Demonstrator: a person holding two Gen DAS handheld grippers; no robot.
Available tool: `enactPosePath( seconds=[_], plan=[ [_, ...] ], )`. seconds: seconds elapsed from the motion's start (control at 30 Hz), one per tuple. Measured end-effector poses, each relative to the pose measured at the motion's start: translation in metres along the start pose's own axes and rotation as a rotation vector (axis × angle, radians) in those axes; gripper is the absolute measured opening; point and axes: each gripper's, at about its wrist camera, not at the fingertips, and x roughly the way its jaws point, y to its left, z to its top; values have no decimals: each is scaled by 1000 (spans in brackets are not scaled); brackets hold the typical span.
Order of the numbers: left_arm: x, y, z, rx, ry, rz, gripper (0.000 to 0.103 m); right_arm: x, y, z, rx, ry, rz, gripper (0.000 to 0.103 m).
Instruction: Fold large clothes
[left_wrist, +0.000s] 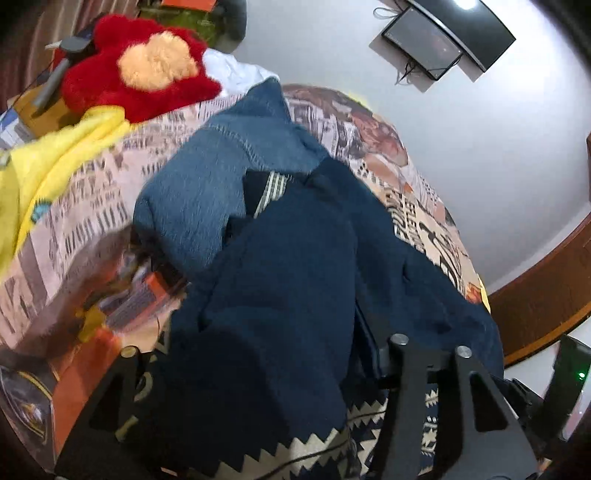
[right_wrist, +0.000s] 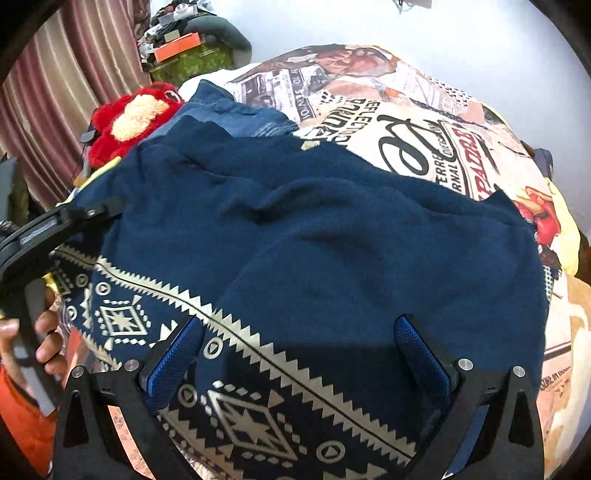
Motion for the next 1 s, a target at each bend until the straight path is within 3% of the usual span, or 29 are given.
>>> enactPosePath(
  seconds=[0.1, 0.2, 0.27, 0.37, 0.47, 0.53, 0.63, 0.73, 0.83, 1.0],
  plan=[
    [-14, -31, 7, 133, -75, 47, 28, -11, 1, -1, -20, -42, -53, 103],
    [-32, -74, 14, 271, -160, 54, 25, -10, 2, -5, -35, -55, -80, 103],
    [-39, -108, 18, 360, -182, 25, 24, 3, -1, -11, -4, -11, -37, 103],
    [-43, -170, 11, 548, -202, 4, 23, 5, -6, -14, 34, -23, -11, 103],
    [-43, -227, -4, 685, -188, -48, 22, -5, -18, -11, 56, 30, 62, 103],
    [-44, -255, -14, 747, -179, -76, 22, -24, -32, -18, 105, 20, 118, 103],
    [-42, -297, -37, 836, -128, -135, 21, -59, -59, -37, 178, -39, 122, 103],
    [-33, -321, -63, 877, -47, -180, 21, -99, -96, -67, 236, -87, 39, 103],
    [-15, -341, -106, 952, 42, -192, 21, -129, -131, -101, 293, -94, -85, 103],
    [13, -341, -168, 1019, 228, -194, 21, -153, -179, -153, 431, -60, -127, 103]
  ],
)
